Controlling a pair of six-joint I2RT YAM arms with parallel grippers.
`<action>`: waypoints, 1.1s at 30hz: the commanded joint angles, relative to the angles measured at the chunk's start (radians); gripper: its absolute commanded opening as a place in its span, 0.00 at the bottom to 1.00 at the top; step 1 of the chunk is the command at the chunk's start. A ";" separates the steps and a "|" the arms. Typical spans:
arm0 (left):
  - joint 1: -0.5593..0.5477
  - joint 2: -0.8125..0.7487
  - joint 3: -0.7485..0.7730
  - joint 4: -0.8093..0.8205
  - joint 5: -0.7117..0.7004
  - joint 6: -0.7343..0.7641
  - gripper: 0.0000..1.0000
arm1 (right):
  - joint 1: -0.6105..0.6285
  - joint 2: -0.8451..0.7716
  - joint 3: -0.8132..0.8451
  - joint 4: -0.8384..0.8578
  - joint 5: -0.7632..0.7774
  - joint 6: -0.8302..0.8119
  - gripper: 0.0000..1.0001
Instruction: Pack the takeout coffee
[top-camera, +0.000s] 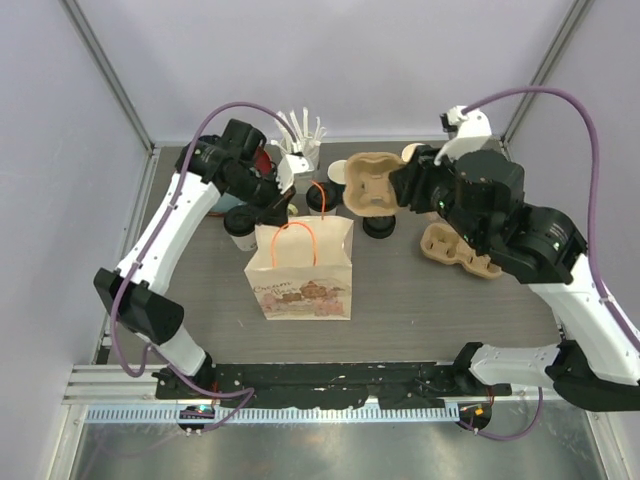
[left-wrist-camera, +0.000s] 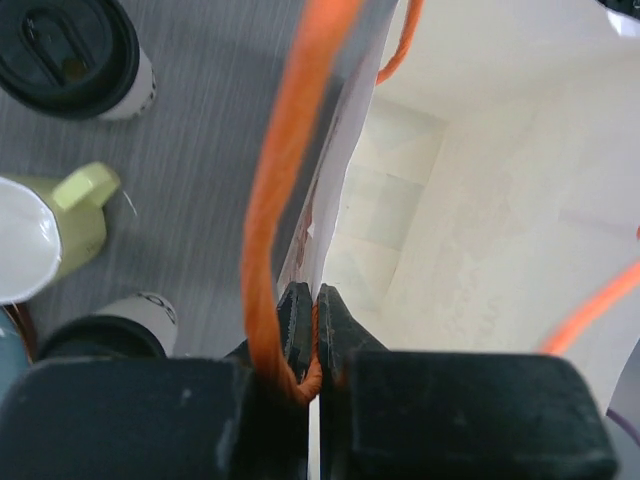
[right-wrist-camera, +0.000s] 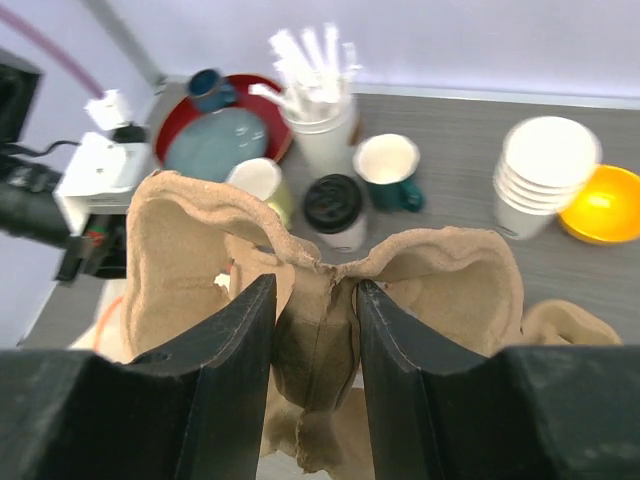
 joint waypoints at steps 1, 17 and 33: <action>0.000 -0.132 -0.083 0.061 -0.068 -0.244 0.00 | 0.000 0.097 0.105 0.079 -0.285 -0.065 0.43; -0.031 -0.298 -0.313 0.231 -0.075 -0.511 0.00 | 0.023 0.162 -0.158 0.458 -0.644 0.084 0.41; -0.031 -0.327 -0.334 0.241 -0.105 -0.465 0.00 | 0.037 0.152 -0.312 0.186 -0.474 0.087 0.41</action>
